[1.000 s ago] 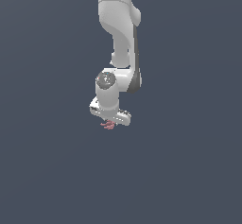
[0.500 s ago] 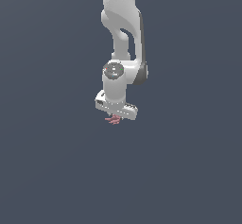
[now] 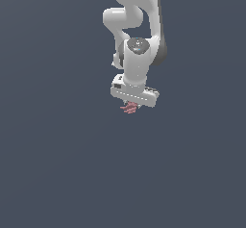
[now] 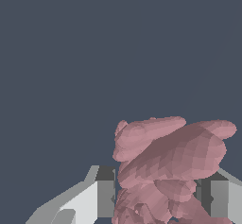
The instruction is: Pick up the object and move it to a goal position.
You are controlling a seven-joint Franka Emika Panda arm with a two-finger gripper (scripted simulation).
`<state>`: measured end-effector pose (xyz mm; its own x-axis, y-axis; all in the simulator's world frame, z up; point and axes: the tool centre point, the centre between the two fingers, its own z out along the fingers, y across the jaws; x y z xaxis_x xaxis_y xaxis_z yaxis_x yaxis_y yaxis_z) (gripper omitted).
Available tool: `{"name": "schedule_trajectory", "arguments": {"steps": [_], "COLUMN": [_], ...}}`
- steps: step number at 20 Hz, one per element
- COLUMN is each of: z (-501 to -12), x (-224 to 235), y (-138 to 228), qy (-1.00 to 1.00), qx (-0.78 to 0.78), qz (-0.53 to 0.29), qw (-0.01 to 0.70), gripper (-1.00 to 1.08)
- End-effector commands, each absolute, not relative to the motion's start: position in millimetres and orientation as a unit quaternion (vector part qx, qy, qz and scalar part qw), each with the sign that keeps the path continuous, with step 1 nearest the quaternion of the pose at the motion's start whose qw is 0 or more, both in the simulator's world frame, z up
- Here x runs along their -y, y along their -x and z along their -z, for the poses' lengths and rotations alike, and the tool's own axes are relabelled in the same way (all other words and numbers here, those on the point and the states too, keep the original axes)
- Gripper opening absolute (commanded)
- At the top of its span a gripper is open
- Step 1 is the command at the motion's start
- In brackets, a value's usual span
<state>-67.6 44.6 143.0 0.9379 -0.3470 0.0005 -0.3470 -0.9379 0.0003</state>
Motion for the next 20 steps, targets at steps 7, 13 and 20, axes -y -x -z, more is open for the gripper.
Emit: {"name": "schedule_trajectory", "arguments": {"steps": [7, 13, 20], "z": [-220, -270, -313], "x": [-116, -163, -204], "y": [100, 120, 135], "qy": [-0.984, -0.984, -0.984], "qx": [0.176, 0.176, 0.176], "qz": [-0.001, -0.001, 0.0], "qw": [0.002, 0.002, 0.001], "gripper": [-1.0, -1.0, -1.0]}}
